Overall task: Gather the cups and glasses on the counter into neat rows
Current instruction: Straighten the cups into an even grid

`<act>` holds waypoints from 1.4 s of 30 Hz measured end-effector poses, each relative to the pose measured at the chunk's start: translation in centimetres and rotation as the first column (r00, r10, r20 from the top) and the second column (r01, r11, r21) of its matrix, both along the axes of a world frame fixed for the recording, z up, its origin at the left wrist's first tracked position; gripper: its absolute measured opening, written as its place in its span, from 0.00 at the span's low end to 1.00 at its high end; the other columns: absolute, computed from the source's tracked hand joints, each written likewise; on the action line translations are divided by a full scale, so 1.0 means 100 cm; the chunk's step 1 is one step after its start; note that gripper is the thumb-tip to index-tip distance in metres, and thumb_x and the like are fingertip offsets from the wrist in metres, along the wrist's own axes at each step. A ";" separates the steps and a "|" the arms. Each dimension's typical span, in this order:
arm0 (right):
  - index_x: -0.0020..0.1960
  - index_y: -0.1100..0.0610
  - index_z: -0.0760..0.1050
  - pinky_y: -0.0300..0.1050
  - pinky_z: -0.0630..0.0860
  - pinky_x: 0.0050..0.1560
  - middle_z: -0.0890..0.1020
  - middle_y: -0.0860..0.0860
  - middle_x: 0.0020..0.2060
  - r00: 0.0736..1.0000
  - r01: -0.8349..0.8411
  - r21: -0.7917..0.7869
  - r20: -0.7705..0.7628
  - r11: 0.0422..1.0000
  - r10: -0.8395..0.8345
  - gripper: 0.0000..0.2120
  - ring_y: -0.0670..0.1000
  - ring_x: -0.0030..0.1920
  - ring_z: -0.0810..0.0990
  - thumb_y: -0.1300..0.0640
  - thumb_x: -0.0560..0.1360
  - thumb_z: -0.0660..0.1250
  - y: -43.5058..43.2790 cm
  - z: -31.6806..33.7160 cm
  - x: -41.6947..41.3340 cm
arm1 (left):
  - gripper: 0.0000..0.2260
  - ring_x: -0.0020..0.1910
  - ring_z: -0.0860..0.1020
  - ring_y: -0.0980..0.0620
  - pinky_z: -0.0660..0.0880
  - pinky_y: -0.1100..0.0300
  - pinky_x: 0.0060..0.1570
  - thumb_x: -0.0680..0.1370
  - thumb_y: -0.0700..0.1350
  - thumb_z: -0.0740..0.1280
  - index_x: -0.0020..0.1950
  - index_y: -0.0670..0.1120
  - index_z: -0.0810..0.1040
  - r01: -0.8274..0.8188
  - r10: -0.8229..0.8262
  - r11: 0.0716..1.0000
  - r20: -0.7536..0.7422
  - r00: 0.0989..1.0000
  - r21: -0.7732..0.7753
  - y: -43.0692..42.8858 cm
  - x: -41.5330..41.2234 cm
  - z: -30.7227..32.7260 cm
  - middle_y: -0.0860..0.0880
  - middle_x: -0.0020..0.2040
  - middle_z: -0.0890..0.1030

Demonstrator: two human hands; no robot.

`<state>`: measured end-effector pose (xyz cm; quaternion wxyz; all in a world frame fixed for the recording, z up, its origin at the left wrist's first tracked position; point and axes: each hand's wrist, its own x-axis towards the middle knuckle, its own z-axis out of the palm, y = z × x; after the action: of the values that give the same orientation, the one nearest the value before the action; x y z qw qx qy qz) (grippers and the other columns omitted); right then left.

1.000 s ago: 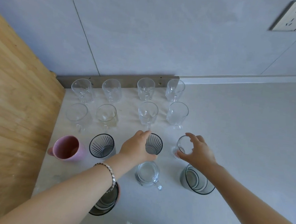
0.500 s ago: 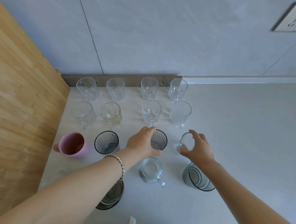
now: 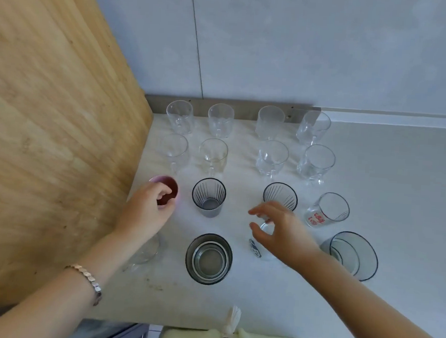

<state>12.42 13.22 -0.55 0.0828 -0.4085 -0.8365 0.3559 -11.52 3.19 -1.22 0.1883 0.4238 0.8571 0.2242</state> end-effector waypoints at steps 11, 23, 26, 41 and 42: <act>0.76 0.49 0.46 0.52 0.72 0.64 0.62 0.54 0.69 0.801 -0.296 -0.123 0.508 0.947 0.316 0.51 0.59 0.67 0.67 0.39 0.64 0.72 -0.073 -0.036 -0.067 | 0.37 0.59 0.75 0.46 0.73 0.59 0.49 0.70 0.58 0.69 0.74 0.53 0.55 0.118 -0.092 0.896 0.080 0.993 -0.429 -0.080 -0.012 -0.032 0.45 0.65 0.66; 0.77 0.50 0.40 0.46 0.68 0.66 0.54 0.50 0.73 0.941 0.137 -0.102 0.325 0.985 -0.098 0.54 0.53 0.73 0.60 0.36 0.65 0.70 -0.111 -0.043 -0.072 | 0.41 0.54 0.77 0.42 0.71 0.58 0.41 0.66 0.66 0.68 0.70 0.48 0.55 -0.084 0.099 0.875 0.006 0.995 -0.477 -0.085 0.005 -0.047 0.41 0.62 0.68; 0.77 0.52 0.39 0.44 0.68 0.65 0.51 0.48 0.75 0.955 0.107 -0.109 0.288 0.988 -0.072 0.52 0.52 0.73 0.58 0.44 0.66 0.70 -0.113 -0.044 -0.070 | 0.41 0.54 0.77 0.41 0.72 0.58 0.42 0.67 0.65 0.68 0.70 0.47 0.54 -0.075 0.090 0.878 0.008 0.996 -0.472 -0.086 0.005 -0.049 0.40 0.62 0.68; 0.77 0.54 0.48 0.47 0.61 0.72 0.57 0.49 0.73 0.955 0.144 -0.074 0.273 0.987 -0.119 0.52 0.52 0.73 0.59 0.36 0.64 0.71 -0.100 -0.030 -0.084 | 0.39 0.70 0.66 0.43 0.70 0.49 0.64 0.70 0.58 0.69 0.74 0.44 0.55 0.108 -0.114 0.984 -0.031 0.993 -0.140 -0.050 -0.036 -0.040 0.43 0.72 0.62; 0.76 0.53 0.49 0.48 0.62 0.71 0.57 0.49 0.72 0.951 0.097 -0.083 0.303 0.992 -0.068 0.51 0.53 0.72 0.60 0.36 0.64 0.72 -0.094 -0.026 -0.086 | 0.41 0.73 0.62 0.43 0.66 0.48 0.68 0.69 0.53 0.71 0.75 0.44 0.54 0.169 -0.174 0.981 -0.052 0.983 -0.099 -0.037 -0.044 -0.039 0.43 0.74 0.59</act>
<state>3.82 3.82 -3.16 -0.0499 -0.4957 -0.8034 0.3261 -15.97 -0.50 -5.09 0.2007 0.4934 0.8323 0.1535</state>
